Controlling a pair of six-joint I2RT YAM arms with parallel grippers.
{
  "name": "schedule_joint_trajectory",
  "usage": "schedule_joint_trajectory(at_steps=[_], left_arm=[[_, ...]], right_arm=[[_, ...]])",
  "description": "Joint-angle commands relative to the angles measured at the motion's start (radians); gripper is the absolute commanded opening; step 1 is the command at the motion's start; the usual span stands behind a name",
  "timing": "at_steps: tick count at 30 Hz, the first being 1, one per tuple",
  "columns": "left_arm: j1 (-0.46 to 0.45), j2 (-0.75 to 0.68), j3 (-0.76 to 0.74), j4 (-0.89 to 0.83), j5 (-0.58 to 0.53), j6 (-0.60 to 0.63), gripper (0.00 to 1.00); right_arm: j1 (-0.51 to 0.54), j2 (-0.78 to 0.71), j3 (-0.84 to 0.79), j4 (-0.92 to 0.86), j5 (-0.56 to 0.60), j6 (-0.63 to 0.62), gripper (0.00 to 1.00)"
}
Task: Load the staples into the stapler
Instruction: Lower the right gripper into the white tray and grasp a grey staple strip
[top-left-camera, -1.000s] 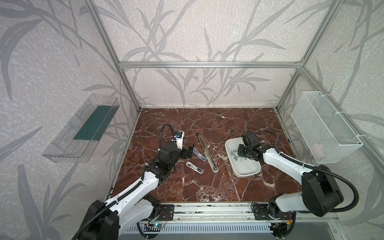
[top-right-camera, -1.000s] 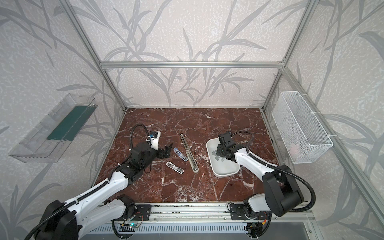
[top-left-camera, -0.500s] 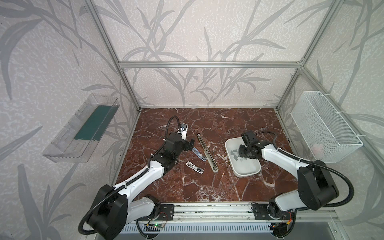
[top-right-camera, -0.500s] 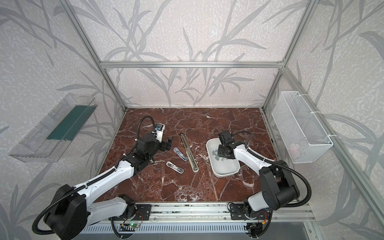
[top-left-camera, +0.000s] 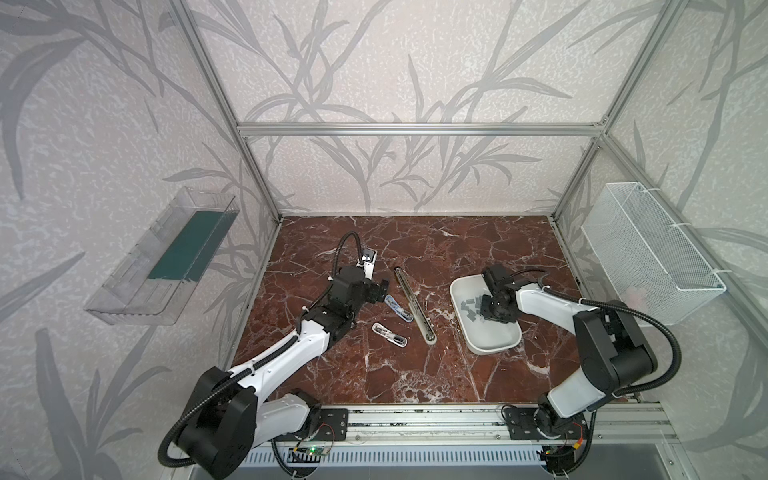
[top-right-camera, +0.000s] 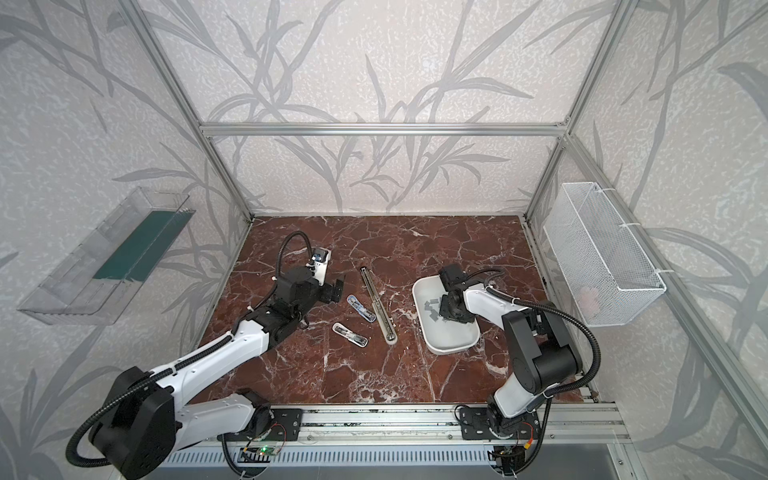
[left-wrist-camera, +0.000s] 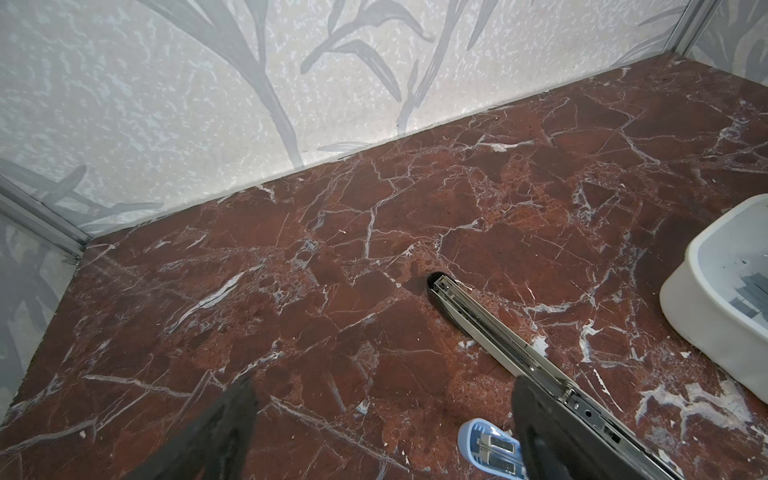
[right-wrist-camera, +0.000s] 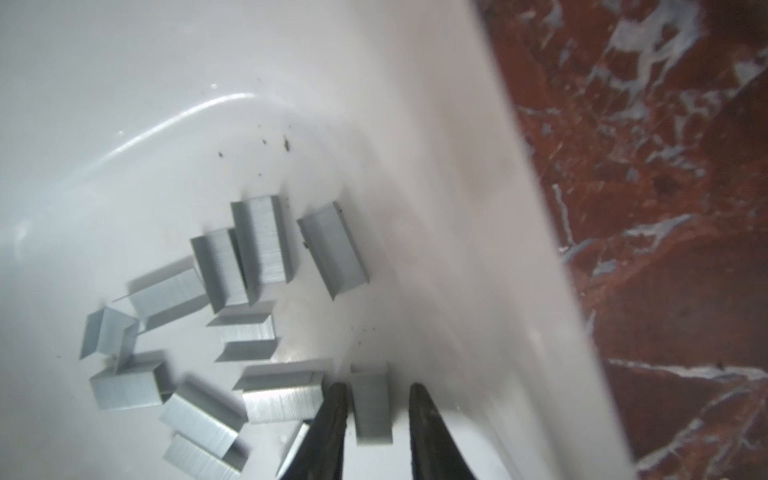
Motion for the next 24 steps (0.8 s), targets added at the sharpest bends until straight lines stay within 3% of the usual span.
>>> schedule_joint_trajectory(at_steps=[1, 10, 24], left_arm=[[0.007, -0.027, -0.001, 0.008, -0.010, -0.012, 0.96], [0.006, -0.035, -0.004, 0.006, 0.000, -0.013, 0.96], [0.007, -0.015, 0.006, 0.014, 0.004, -0.013, 0.96]], right_arm=[[-0.004, 0.018, 0.024, -0.015, 0.014, 0.007, 0.29], [-0.004, 0.069, 0.048, 0.003, 0.024, 0.000, 0.28], [-0.004, 0.060, 0.050, -0.031, 0.033, -0.009, 0.18]])
